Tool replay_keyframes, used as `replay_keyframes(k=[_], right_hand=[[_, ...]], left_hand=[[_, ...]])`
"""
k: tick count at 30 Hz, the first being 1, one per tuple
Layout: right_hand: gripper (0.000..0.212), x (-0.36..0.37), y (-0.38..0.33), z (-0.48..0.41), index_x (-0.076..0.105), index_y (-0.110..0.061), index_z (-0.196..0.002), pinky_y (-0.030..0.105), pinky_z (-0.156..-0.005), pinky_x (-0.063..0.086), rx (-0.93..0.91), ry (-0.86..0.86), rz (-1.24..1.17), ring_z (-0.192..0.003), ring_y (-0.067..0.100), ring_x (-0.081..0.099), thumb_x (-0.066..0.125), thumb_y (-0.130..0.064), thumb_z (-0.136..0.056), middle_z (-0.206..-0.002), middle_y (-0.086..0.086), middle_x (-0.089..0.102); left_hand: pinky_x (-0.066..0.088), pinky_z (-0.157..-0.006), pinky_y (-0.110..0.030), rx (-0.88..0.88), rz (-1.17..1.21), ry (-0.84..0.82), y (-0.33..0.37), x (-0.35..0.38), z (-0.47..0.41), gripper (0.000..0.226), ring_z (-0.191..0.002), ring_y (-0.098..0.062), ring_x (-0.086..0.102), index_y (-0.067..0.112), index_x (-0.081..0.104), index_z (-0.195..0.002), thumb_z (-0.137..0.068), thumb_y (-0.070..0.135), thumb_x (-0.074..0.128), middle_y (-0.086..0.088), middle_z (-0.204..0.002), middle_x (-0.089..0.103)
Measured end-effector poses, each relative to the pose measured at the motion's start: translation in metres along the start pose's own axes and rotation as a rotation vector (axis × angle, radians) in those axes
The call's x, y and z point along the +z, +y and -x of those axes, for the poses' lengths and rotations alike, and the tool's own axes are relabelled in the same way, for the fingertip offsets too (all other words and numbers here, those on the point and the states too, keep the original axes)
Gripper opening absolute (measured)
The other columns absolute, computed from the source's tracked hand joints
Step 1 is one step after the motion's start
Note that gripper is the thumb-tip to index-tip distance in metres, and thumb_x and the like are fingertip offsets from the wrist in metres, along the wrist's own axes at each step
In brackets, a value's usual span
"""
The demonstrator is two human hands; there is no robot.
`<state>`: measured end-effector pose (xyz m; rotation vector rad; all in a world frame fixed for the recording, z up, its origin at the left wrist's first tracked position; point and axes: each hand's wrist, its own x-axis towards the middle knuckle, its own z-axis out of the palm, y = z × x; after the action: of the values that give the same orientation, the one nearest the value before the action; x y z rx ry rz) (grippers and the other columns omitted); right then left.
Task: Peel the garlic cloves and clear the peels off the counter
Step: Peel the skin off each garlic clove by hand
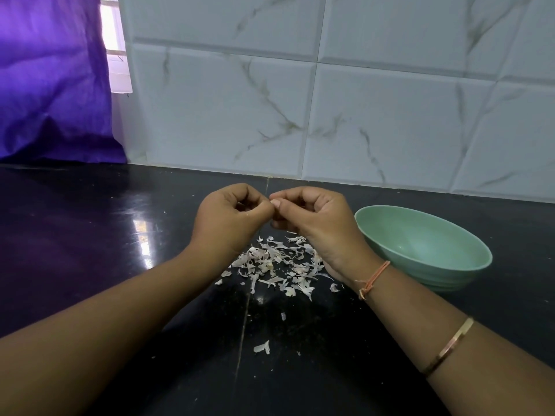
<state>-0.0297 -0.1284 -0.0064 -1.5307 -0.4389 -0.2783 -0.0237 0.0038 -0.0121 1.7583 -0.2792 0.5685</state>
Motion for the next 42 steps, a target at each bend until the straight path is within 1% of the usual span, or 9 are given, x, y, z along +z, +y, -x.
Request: replay_keyframes(k=[5, 9, 13, 16, 21, 25, 31, 36, 42], right_hand=[[0.011, 0.0, 0.001, 0.0, 0.066, -0.004, -0.079, 0.02, -0.061, 0.053, 0.038, 0.023, -0.033, -0.061, 0.01, 0.062, 0.062, 0.005, -0.083, -0.069, 0.006, 0.064], [0.014, -0.002, -0.001, -0.002, 0.064, -0.006, -0.079, 0.023, -0.063, 0.055, 0.1, 0.065, -0.109, -0.061, 0.009, 0.057, 0.058, 0.006, -0.084, -0.068, 0.005, 0.059], [0.016, -0.003, -0.002, -0.002, 0.067, -0.006, -0.081, 0.026, -0.068, 0.056, 0.122, 0.076, -0.139, -0.065, 0.012, 0.059, 0.057, 0.006, -0.084, -0.07, 0.007, 0.06], [0.011, -0.003, -0.002, -0.003, 0.066, -0.002, -0.082, 0.027, -0.07, 0.058, 0.105, 0.083, -0.17, -0.067, 0.015, 0.063, 0.059, 0.007, -0.084, -0.071, 0.01, 0.063], [0.006, -0.002, -0.002, -0.002, 0.065, 0.001, -0.082, 0.026, -0.067, 0.058, 0.068, 0.083, -0.167, -0.067, 0.015, 0.066, 0.061, 0.005, -0.084, -0.071, 0.008, 0.066], [0.005, -0.003, -0.002, -0.003, 0.065, 0.0, -0.081, 0.025, -0.067, 0.058, 0.073, 0.086, -0.155, -0.064, 0.013, 0.064, 0.062, 0.004, -0.084, -0.07, 0.01, 0.065], [0.008, -0.007, -0.002, -0.003, 0.064, -0.003, -0.08, 0.022, -0.063, 0.054, 0.113, 0.021, -0.058, -0.062, 0.012, 0.06, 0.061, 0.002, -0.085, -0.071, 0.01, 0.064], [0.014, -0.01, -0.004, -0.004, 0.064, -0.006, -0.079, 0.02, -0.063, 0.052, 0.094, -0.038, 0.021, -0.062, 0.01, 0.057, 0.057, 0.004, -0.087, -0.07, 0.006, 0.062], [0.016, -0.01, -0.005, -0.004, 0.064, -0.006, -0.079, 0.021, -0.064, 0.053, 0.097, -0.039, -0.041, -0.062, 0.009, 0.057, 0.054, 0.002, -0.089, -0.068, 0.004, 0.062]], left_hand=[[0.035, -0.047, -0.01, 0.001, 0.002, -0.026, -0.002, 0.001, 0.0, 0.018, -0.048, 0.0, 0.042, 0.018, 0.063, -0.062, -0.078, 0.011, 0.066, 0.009, -0.052, 0.054], [0.033, -0.043, -0.009, -0.042, 0.012, -0.03, 0.0, -0.001, 0.0, 0.014, -0.042, -0.001, 0.041, 0.011, 0.065, -0.067, -0.08, 0.01, 0.062, 0.012, -0.044, 0.049], [0.039, -0.05, -0.018, -0.069, 0.006, -0.095, -0.002, -0.003, 0.0, 0.012, -0.052, -0.007, 0.045, 0.014, 0.067, -0.069, -0.08, 0.015, 0.062, -0.003, -0.059, 0.056], [0.043, -0.056, -0.024, -0.061, 0.012, -0.109, -0.002, -0.002, 0.001, 0.01, -0.055, -0.008, 0.048, 0.018, 0.067, -0.071, -0.08, 0.015, 0.063, 0.006, -0.056, 0.056], [0.039, -0.049, -0.011, 0.005, -0.019, -0.095, -0.003, -0.002, -0.001, 0.007, -0.053, -0.003, 0.046, 0.026, 0.066, -0.072, -0.074, 0.026, 0.073, 0.015, -0.063, 0.063], [0.038, -0.05, -0.009, 0.06, -0.093, -0.081, -0.002, -0.003, -0.001, 0.012, -0.053, 0.001, 0.048, 0.032, 0.066, -0.066, -0.072, 0.03, 0.076, 0.023, -0.057, 0.061], [0.052, -0.068, -0.034, 0.126, -0.152, -0.106, -0.003, -0.004, -0.002, 0.02, -0.071, -0.019, 0.065, 0.035, 0.064, -0.064, -0.075, 0.021, 0.075, 0.006, -0.069, 0.068], [0.05, -0.066, -0.028, 0.181, -0.222, -0.164, -0.002, -0.007, -0.005, 0.022, -0.067, -0.011, 0.062, 0.037, 0.062, -0.066, -0.078, 0.02, 0.072, 0.01, -0.07, 0.066], [0.037, -0.053, -0.016, -0.018, 0.083, -0.245, -0.003, -0.006, -0.006, 0.009, -0.06, -0.013, 0.044, 0.019, 0.067, -0.073, -0.081, 0.014, 0.067, -0.01, -0.068, 0.057]])
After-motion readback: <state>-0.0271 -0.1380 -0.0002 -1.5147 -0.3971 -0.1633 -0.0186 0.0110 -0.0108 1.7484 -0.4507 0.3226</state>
